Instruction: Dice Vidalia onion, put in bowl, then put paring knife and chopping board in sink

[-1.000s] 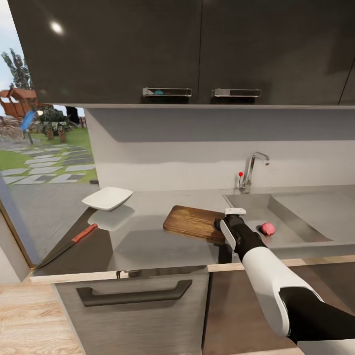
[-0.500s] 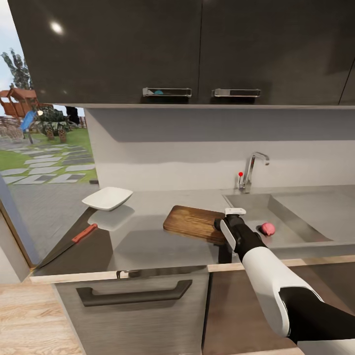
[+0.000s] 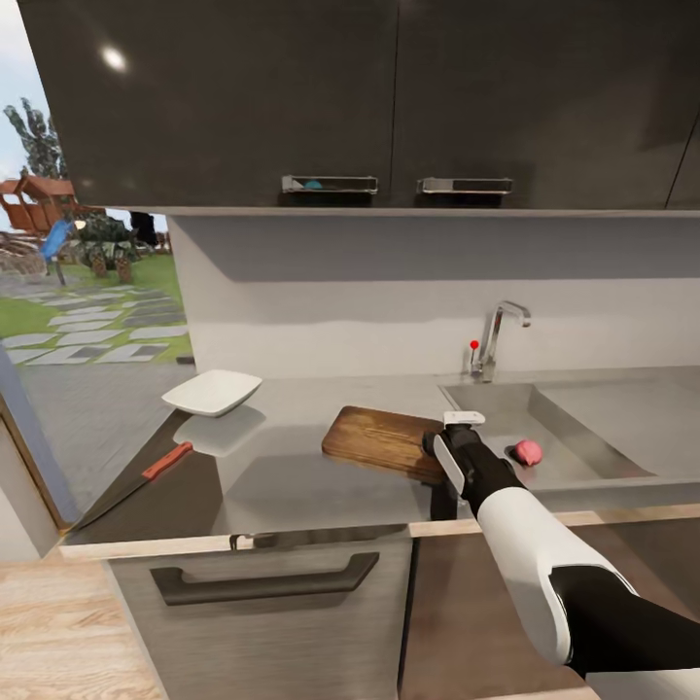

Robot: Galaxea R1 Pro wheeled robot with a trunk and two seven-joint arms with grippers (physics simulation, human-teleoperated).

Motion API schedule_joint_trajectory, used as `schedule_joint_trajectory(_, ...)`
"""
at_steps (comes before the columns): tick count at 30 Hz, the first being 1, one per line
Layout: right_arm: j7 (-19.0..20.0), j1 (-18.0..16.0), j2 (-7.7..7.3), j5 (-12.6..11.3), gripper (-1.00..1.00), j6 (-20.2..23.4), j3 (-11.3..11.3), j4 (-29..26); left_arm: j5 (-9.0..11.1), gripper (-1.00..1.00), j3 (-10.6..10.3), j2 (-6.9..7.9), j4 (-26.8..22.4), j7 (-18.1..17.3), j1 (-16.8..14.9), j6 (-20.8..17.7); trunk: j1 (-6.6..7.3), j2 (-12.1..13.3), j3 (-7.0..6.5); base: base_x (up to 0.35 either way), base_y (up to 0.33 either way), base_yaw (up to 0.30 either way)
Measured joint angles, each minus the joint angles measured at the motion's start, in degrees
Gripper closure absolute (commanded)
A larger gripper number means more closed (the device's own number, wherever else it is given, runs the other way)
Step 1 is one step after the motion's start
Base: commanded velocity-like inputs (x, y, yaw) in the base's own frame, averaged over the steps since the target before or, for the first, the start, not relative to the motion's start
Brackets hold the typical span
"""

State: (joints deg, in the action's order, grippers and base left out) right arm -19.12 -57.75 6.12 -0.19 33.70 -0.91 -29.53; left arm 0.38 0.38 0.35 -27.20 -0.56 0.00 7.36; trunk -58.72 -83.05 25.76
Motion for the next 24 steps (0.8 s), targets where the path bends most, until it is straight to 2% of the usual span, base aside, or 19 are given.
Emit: schedule_joint_trajectory(24,0.3,0.0,0.00,-0.1,1.00,0.3,0.0,1.3,-0.1,-1.00,0.0,0.09,0.0,0.0,0.0,0.0,0.00,0.0,-2.14,0.000,0.000,0.000)
